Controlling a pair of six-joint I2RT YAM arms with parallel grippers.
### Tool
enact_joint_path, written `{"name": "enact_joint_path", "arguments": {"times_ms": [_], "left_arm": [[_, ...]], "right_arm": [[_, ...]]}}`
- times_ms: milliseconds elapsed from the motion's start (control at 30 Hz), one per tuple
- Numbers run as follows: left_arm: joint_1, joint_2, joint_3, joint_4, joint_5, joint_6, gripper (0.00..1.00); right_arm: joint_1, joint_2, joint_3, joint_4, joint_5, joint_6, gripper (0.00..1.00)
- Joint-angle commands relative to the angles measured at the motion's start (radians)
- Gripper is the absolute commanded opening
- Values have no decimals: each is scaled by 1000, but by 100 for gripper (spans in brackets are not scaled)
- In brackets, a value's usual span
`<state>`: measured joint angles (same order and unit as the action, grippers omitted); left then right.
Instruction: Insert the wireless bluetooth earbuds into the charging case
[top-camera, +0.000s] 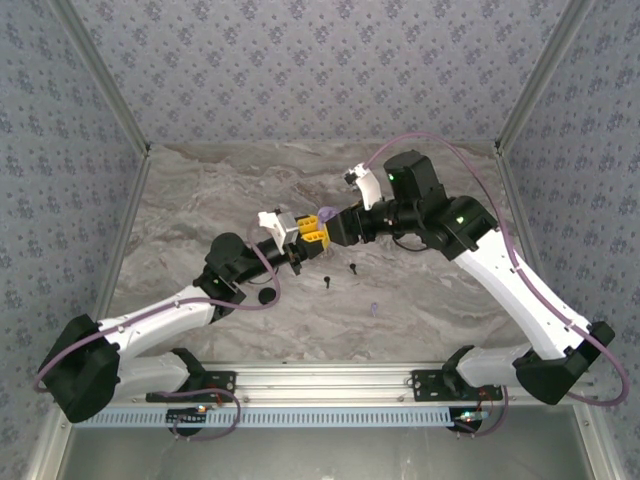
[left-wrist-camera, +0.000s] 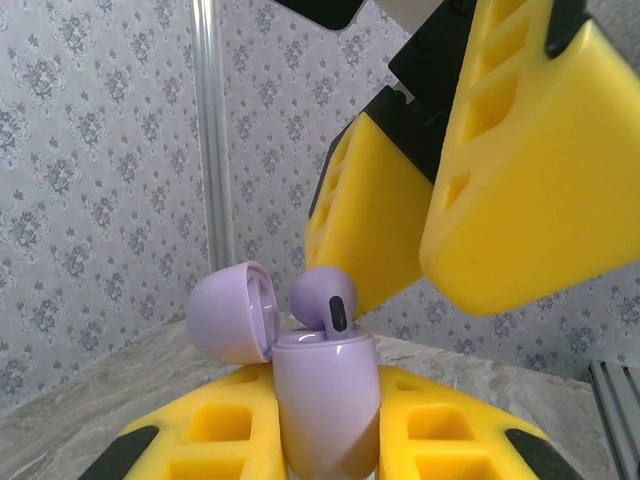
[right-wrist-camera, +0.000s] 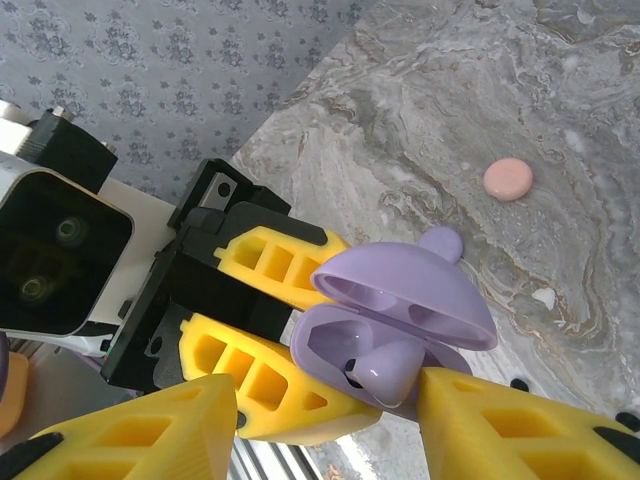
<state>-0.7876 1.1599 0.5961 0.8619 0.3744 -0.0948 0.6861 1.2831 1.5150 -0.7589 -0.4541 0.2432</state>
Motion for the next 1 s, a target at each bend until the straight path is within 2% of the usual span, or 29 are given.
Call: {"name": "enact_joint_path", "arguments": {"times_ms": [0,333,600,967], "left_arm": [[-6,3,41,16,7,-5,0],[-7,6,41,19,13,-10,0],[-6,13,41,24,12,-20,0],[-6,35,44,48,31,-48,0]], "right_arm": [[13,18,38,15,-29,-9,53],[19,42,48,19,-23,-21,53],[26,45,43,53,-71,-39,55],[40,33,42,71,12,-98,62]]}}
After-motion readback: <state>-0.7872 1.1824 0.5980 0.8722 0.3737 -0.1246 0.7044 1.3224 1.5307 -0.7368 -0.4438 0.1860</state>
